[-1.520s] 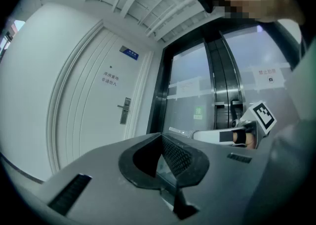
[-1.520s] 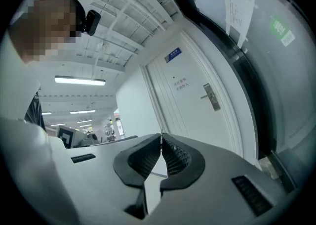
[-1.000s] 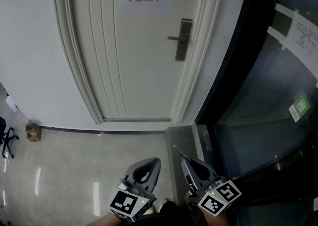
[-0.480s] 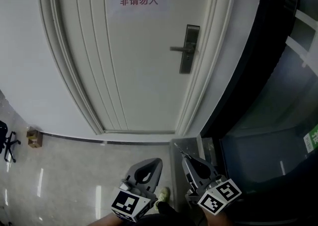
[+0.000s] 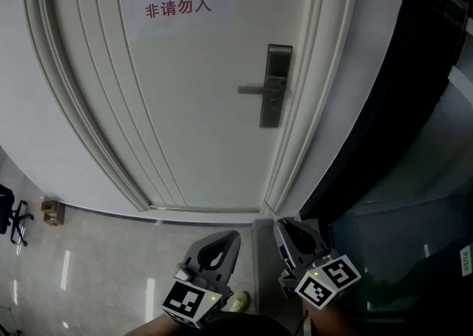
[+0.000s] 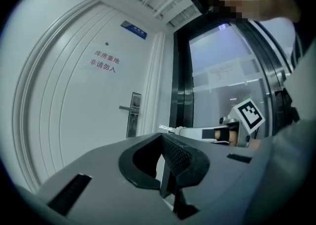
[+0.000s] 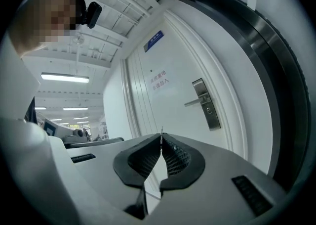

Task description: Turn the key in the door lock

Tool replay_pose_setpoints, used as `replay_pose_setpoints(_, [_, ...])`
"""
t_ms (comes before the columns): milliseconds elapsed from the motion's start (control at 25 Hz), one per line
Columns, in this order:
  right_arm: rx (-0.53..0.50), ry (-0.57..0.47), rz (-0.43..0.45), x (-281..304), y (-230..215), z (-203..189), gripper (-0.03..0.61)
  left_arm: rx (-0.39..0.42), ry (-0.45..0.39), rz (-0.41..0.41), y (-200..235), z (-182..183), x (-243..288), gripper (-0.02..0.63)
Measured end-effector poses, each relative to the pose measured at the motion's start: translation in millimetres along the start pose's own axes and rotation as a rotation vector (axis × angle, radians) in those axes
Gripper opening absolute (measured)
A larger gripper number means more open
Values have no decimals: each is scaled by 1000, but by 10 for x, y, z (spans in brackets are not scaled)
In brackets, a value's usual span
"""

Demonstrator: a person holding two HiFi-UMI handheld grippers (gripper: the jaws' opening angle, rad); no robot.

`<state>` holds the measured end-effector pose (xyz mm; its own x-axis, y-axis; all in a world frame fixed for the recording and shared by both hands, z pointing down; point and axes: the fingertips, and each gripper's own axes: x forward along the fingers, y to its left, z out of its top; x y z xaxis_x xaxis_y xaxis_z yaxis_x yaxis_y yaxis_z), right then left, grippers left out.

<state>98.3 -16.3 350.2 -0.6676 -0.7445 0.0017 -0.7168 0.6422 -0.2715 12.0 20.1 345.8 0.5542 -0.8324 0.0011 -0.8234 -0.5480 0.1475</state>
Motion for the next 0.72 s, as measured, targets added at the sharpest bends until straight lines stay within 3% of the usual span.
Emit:
replay_pose_setpoints(360, [-239,-23,-128,610,-802,385,20,12,5,-5,188,47,525,5])
replay_pose_setpoints(720, [-649,8,-322,1345,-1341,634,21,-4,-9,-68,552,89,899,5])
